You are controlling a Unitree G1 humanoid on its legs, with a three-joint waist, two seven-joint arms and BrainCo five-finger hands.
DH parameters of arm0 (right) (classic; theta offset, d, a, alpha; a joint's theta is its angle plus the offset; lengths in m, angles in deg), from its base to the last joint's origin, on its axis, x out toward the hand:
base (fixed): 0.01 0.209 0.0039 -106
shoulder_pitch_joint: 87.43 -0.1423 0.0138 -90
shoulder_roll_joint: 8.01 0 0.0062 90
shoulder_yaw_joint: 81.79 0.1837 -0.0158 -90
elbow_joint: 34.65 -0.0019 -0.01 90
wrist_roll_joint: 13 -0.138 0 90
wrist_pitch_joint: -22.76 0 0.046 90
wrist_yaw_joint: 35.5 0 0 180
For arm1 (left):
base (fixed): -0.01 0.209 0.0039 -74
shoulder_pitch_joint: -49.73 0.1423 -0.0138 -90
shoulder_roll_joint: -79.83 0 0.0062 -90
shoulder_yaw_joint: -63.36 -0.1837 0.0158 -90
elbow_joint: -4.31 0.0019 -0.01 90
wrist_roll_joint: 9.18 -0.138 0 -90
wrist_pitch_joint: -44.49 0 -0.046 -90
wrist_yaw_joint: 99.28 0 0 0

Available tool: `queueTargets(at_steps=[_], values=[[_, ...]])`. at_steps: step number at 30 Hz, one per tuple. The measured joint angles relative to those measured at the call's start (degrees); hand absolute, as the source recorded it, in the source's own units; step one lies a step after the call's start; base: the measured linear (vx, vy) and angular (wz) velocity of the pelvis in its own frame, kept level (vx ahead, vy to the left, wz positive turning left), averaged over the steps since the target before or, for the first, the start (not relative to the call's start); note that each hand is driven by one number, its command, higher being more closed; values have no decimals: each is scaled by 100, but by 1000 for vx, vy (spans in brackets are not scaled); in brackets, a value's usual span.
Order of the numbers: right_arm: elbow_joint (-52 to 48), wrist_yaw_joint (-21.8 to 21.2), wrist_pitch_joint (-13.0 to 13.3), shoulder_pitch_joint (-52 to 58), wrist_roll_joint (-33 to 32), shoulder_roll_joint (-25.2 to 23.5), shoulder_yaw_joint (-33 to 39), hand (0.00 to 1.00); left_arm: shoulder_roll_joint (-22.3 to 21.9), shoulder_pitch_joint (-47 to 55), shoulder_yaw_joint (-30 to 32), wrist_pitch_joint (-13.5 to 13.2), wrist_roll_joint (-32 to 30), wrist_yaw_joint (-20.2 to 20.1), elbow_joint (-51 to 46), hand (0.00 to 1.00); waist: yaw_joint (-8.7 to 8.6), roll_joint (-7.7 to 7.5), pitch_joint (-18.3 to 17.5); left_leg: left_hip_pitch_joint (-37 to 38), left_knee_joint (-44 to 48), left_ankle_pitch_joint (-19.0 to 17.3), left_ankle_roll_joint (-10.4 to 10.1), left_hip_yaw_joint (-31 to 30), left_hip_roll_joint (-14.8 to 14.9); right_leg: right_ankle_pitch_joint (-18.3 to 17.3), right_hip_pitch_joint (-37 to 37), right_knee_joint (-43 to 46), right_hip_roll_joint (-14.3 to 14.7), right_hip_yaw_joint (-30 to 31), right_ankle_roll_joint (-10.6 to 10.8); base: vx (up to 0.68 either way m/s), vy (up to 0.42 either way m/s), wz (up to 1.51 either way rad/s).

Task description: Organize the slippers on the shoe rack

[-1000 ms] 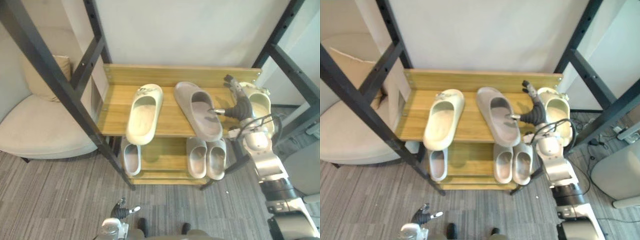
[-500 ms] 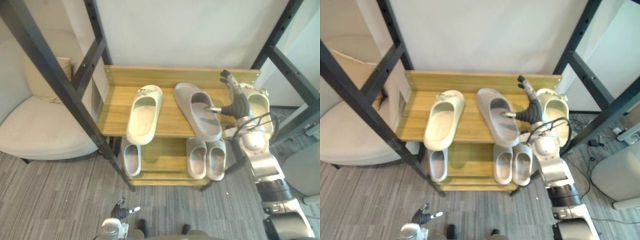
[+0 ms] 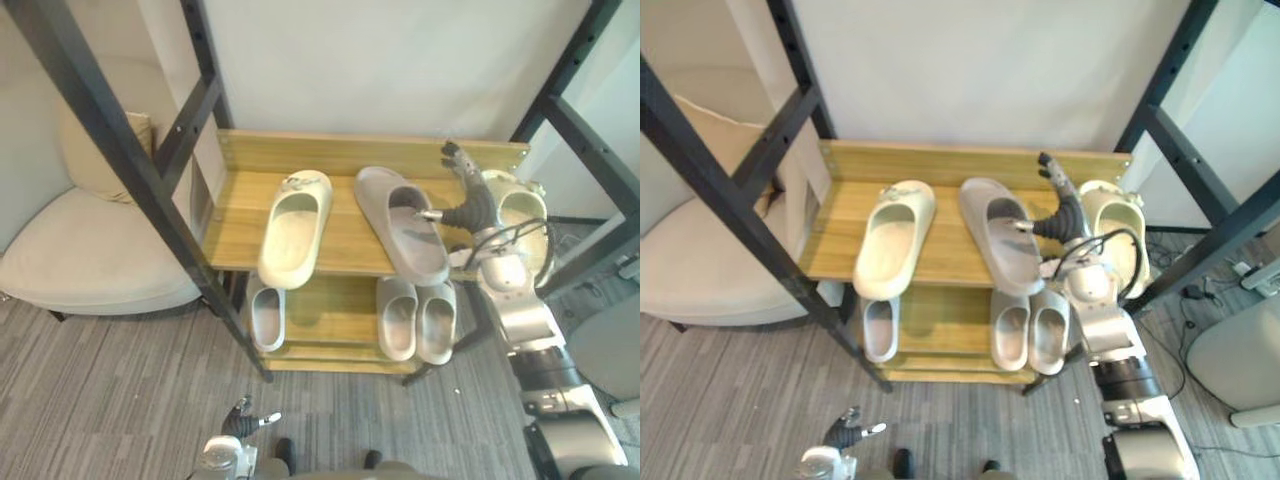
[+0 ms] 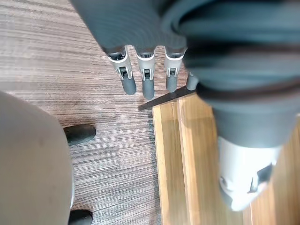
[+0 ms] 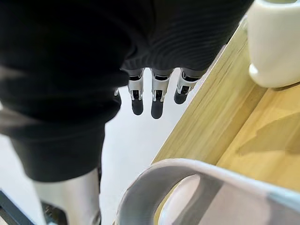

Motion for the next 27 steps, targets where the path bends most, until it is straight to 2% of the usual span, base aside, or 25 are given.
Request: queueTargets(at_steps=[13,14,19,27], values=[[817,-114,-37,-744,-7,29,-559,0,28,1,1,2,103,-2,-72,0,110,7,5,-157,-21,6,-1,-3,-2,-1,-114,-2,-1,-15,-5,2,0,0],[898,-120,-39,-840,-10,29,-604,100,27,1,1,1,142,-1,-78,0,128,10,7,-187,-7,7,-1,-7,-2,-1,-136,0,-1,-22,-5,0,0,0],[1069,-194,24,-1101,-34,29,-836,100,24,0,-3,2,285,4,-76,0,142,39,55,-199,-32,8,-2,-14,0,-1,-146,13,-1,-31,-7,0,0,0],[1122,-195,144,-1187,-347,28,-751,100,29,-3,-2,-1,294,4,-149,0,133,47,172,-183,-34,4,-18,-51,20,-27,-110,17,17,-66,-46,-12,-8,2]])
